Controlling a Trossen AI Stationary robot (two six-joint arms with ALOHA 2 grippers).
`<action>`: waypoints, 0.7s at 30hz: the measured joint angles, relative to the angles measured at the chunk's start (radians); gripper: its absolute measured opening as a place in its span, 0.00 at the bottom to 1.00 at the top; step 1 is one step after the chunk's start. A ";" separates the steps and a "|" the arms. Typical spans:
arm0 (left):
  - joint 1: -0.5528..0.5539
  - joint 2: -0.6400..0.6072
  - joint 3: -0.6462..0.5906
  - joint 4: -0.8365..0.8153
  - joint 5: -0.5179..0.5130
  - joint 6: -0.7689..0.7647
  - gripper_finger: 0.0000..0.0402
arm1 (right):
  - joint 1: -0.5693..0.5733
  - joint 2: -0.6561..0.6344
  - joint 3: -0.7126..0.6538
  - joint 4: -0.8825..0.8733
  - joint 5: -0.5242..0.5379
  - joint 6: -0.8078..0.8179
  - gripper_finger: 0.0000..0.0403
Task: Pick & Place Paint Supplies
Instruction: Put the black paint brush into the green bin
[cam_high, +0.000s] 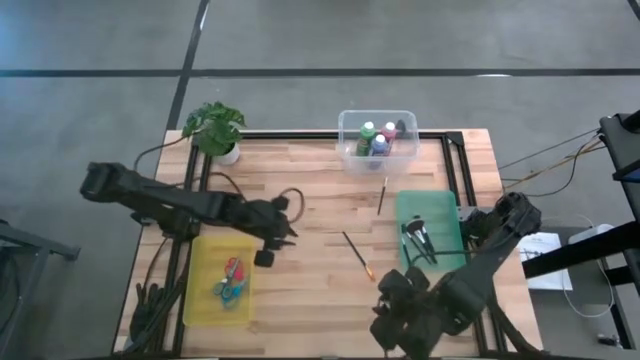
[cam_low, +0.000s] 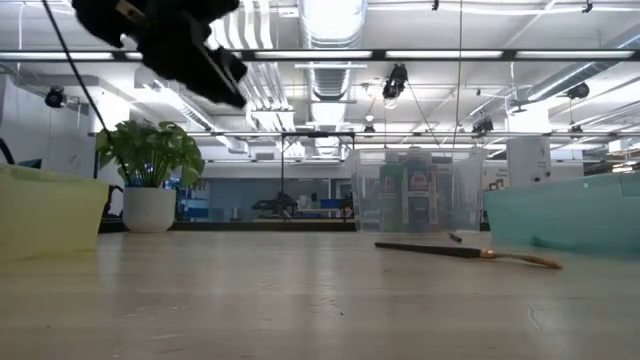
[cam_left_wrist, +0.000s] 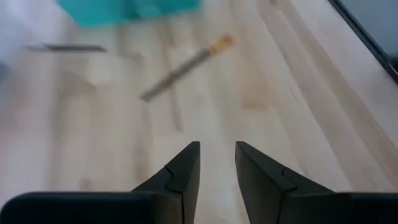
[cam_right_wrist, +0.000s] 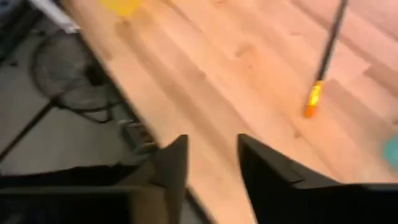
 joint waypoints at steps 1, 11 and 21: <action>0.001 -0.024 -0.004 0.006 -0.023 0.000 0.28 | -0.005 0.000 -0.029 0.000 0.009 0.010 0.40; 0.004 -0.123 -0.003 0.028 -0.089 -0.029 0.28 | -0.144 0.002 -0.313 0.019 -0.170 0.305 0.51; 0.004 -0.126 -0.003 0.035 -0.086 -0.094 0.28 | -0.297 0.002 -0.459 0.203 -0.259 0.163 0.52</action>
